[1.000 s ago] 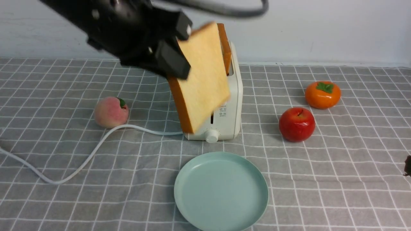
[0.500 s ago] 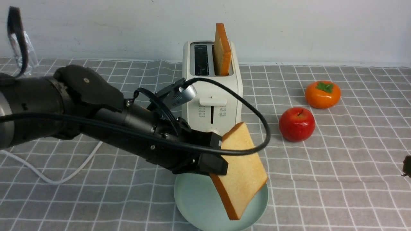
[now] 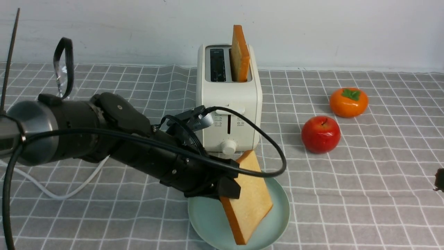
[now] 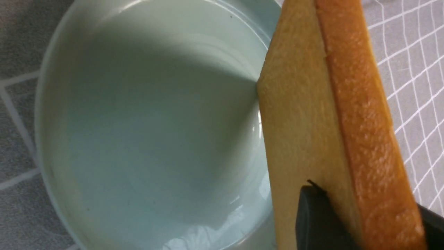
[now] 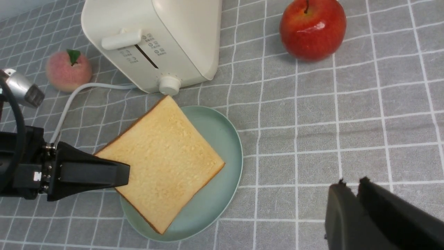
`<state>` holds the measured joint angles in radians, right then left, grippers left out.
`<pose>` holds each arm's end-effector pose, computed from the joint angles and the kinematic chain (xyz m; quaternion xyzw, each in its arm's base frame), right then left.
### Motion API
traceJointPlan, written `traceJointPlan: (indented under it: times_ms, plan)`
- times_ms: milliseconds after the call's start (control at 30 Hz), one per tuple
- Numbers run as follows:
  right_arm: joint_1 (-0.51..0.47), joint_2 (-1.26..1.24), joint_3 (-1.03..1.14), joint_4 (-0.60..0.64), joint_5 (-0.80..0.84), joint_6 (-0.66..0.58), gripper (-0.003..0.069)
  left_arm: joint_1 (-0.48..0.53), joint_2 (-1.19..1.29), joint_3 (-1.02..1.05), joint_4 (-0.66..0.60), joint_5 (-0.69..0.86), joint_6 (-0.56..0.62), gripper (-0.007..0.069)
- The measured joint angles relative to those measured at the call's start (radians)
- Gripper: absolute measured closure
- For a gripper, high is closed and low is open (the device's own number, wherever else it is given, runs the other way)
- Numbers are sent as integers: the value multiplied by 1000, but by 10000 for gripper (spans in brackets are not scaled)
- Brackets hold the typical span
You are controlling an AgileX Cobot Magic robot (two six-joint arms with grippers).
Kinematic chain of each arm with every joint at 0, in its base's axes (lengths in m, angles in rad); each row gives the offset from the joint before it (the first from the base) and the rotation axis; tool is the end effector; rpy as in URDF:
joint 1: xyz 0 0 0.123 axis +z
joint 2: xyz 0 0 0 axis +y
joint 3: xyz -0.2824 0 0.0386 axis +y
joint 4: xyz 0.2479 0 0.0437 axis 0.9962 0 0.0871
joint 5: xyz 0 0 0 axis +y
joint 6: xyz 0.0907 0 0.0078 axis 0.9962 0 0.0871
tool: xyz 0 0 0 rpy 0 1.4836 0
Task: Take toasted bread from bread machine on grey coffee table place on plate.
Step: 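Place the slice of bread on the plate with the left gripper, then grasp the toast slice in the toaster and pull it up out of the slot with the right gripper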
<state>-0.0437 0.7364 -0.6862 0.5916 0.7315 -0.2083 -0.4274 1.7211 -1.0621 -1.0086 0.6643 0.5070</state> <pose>0.1373 0.0280 0.3245 0.0422 0.8726 0.2152 0.4363 0.2962 -0.1872 0.2152 0.0982 0.9174 -0.3510 0.1599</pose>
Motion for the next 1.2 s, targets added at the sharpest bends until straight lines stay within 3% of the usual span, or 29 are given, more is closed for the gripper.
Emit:
traceJointPlan:
  times_ms: [67,200,300,400,467,500,567,633,733,767,800,900,1200]
  plan:
    - [0,0,0,0,0,-2,588,0,0,0,55,-2,0,345]
    - [0,0,0,0,0,-2,583,0,0,0,154,-17,-30,300]
    - [0,0,0,0,4,-14,579,0,-6,0,313,-52,-126,277]
    - [0,0,0,-1,4,-49,575,4,-34,-5,494,-58,-255,273]
    - [0,3,-4,-5,9,-72,573,6,-69,-25,659,-51,-411,272]
    - [0,6,-6,-5,10,-73,573,6,-72,-27,674,-49,-426,272]
    - [0,32,-37,-8,26,-80,573,7,-118,-58,853,-19,-601,274]
    - [0,75,-90,-4,42,-83,573,8,-165,-82,975,24,-722,296]
    - [0,139,-168,7,65,-98,573,9,-225,-94,1076,71,-813,361]
    - [0,202,-244,24,87,-119,573,9,-269,-94,1139,107,-880,446]
    - [0,210,-244,26,90,-121,573,9,-280,-94,1144,111,-885,456]
    - [33,356,-384,51,131,-136,573,11,-392,-68,1193,147,-923,638]
    - [216,660,-662,-68,92,-21,533,11,-717,97,1168,176,-933,638]
